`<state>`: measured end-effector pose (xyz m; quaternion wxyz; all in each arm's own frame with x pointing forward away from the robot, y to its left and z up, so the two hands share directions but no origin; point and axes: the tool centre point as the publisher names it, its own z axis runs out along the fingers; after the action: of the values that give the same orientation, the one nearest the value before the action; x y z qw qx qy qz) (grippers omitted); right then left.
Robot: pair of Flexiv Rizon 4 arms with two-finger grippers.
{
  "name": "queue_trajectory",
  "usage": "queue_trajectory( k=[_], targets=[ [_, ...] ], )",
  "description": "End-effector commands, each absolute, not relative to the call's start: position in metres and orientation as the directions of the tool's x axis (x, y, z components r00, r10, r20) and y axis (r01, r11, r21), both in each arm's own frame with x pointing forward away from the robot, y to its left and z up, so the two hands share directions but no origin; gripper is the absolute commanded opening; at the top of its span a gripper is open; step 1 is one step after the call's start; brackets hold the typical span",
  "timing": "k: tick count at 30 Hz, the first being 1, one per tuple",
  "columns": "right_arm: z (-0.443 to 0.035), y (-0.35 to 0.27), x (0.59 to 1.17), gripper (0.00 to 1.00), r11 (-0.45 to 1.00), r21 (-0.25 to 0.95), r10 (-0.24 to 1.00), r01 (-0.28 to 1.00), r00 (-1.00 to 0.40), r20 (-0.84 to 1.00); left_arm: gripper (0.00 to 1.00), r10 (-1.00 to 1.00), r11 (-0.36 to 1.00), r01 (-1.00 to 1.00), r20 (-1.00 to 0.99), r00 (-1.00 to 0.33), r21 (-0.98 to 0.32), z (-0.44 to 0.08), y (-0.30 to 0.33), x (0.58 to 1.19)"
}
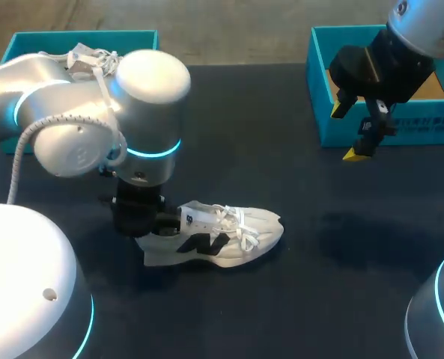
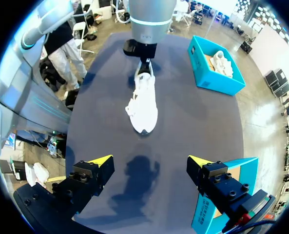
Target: Take the shoe out of the shoebox, open the shoe tongue, remove and reinsert the insole, then place the shoe into the shoebox
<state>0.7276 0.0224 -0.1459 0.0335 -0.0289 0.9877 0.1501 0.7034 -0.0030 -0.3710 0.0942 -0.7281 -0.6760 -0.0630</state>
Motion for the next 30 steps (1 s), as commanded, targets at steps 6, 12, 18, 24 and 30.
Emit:
queue_trajectory(
  k=[6,12,18,24,30],
  targets=[
    [-0.147,0.024,0.729,1.00,0.954,0.292,-0.046,-0.066,-0.996,-0.073,0.00,0.974,-0.073,0.997,0.213,0.079,-0.035,-0.392,-0.012,0.703],
    [-0.147,0.024,0.729,1.00,0.954,0.292,-0.046,-0.066,-0.996,-0.073,0.00,0.976,-0.054,0.997,0.209,0.063,-0.052,-0.393,-0.012,0.701],
    [-0.147,0.024,0.729,1.00,0.954,0.292,-0.046,-0.066,-0.996,-0.073,1.00,0.982,-0.033,0.998,0.184,0.041,-0.047,-0.379,-0.004,0.695],
    [-0.147,0.024,0.729,1.00,0.954,0.292,-0.046,-0.066,-0.996,-0.073,1.00,0.992,-0.037,0.996,0.117,0.046,-0.079,-0.361,0.002,0.692],
    [-0.147,0.024,0.729,1.00,0.954,0.292,-0.046,-0.066,-0.996,-0.073,1.00,0.999,-0.007,0.996,0.041,0.011,-0.093,-0.334,0.008,0.695]
  ],
)
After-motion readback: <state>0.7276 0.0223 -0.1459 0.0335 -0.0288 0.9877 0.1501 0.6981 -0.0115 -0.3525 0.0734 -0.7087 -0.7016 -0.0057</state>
